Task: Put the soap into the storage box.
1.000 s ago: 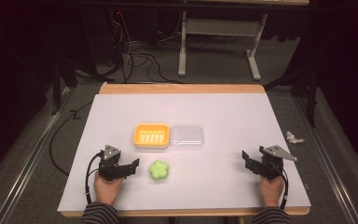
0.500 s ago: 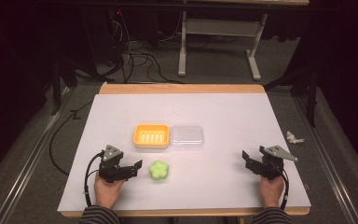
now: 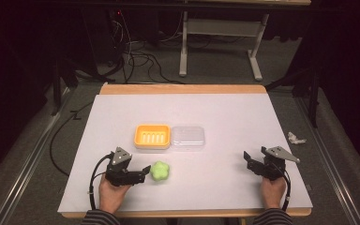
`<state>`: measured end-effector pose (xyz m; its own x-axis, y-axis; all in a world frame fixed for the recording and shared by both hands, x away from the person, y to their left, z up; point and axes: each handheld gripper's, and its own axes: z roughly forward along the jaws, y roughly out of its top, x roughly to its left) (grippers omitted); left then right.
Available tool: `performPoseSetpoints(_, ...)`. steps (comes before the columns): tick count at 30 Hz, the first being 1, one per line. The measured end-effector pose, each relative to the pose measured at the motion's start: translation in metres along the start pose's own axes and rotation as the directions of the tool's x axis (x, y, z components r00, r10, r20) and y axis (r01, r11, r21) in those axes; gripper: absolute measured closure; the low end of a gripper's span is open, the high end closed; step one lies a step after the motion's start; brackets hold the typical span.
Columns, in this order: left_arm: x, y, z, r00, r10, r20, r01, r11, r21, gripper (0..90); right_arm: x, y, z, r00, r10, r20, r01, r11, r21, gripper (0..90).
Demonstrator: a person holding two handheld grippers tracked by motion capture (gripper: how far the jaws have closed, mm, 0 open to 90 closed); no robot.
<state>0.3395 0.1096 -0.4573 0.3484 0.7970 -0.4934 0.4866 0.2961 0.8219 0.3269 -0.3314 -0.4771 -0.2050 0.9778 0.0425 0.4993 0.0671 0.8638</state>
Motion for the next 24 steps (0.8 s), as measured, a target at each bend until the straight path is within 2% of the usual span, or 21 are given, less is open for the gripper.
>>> performPoseSetpoints(1, -0.003, -0.002, 0.001, 1.0, 0.005, 0.004, -0.005, 0.9997, 0.024, 15.0, 0.0, 0.0, 0.0, 1.0, 0.0, 0.0, 0.0, 1.0, -0.001, 23.4)
performPoseSetpoints(9, -0.016, -0.013, 0.006, 0.9988, 0.033, 0.035, -0.036, 0.9969, 0.07, 15.0, 0.0, 0.0, 0.0, 1.0, 0.0, 0.0, 0.0, 1.0, 0.0, 23.4)
performPoseSetpoints(11, -0.019, -0.015, 0.007, 0.9975, 0.057, 0.041, -0.06, 0.9944, 0.086, 15.0, 0.0, 0.0, 0.0, 1.0, 0.0, -0.001, 0.0, 1.0, -0.001, 23.4)
performPoseSetpoints(16, -0.027, -0.022, 0.012, 0.9946, 0.088, 0.054, -0.094, 0.9889, 0.115, 14.8, 0.0, 0.0, 0.0, 1.0, 0.002, -0.001, -0.002, 1.0, -0.002, 23.3)
performPoseSetpoints(19, -0.029, -0.025, 0.014, 0.9941, 0.092, 0.058, -0.098, 0.987, 0.127, 14.7, 0.0, 0.0, 0.0, 1.0, 0.003, -0.002, -0.003, 1.0, -0.002, 23.4)
performPoseSetpoints(21, -0.033, -0.03, 0.016, 0.9909, 0.118, 0.064, -0.127, 0.9817, 0.142, 14.6, 0.0, 0.0, 0.0, 1.0, 0.001, -0.001, -0.001, 1.0, -0.002, 23.4)
performPoseSetpoints(24, -0.036, -0.032, 0.018, 0.9893, 0.13, 0.067, -0.139, 0.9777, 0.158, 14.7, 0.0, 0.0, 0.0, 1.0, 0.006, -0.001, -0.006, 1.0, -0.002, 23.3)
